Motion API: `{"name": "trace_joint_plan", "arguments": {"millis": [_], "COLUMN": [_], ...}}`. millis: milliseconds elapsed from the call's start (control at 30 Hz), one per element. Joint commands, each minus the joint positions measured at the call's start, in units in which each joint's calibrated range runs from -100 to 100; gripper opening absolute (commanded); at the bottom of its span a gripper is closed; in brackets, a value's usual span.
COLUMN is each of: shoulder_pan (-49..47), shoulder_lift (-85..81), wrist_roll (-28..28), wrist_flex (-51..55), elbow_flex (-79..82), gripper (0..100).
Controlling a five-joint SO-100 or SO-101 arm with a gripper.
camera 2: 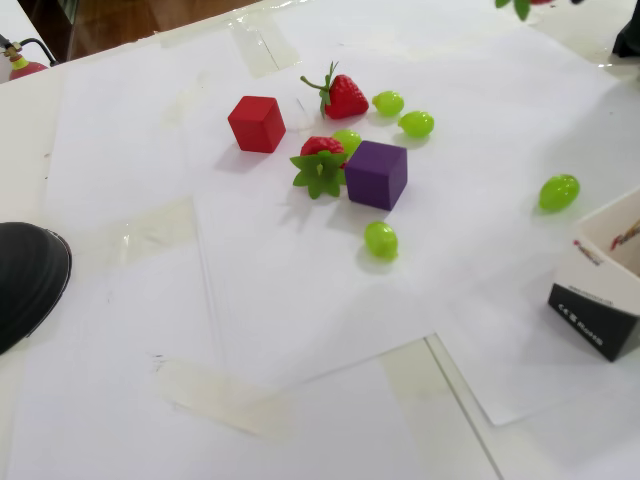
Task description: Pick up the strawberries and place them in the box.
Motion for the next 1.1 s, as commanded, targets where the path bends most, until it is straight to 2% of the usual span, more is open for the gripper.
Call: {"name": "trace_joint_plan", "arguments": {"millis": [0,267,367,500,1067], "shoulder_pan": [-5.5,-11.3,-13.1,-15.4,-19.0], "shoulder_lift": [3.9,11.9,14.1,17.7,26.4], "wrist_roll": [-2.0,-3.6,-4.1,-4.7,-5.7], "wrist_flex": [0.2,-0.6,-0.7,-1.1,-8.4], "elbow_flex": [-8.0,-12.1,-13.1,-15.6,-17.1], "gripper": [8,7,3,3,3]}}
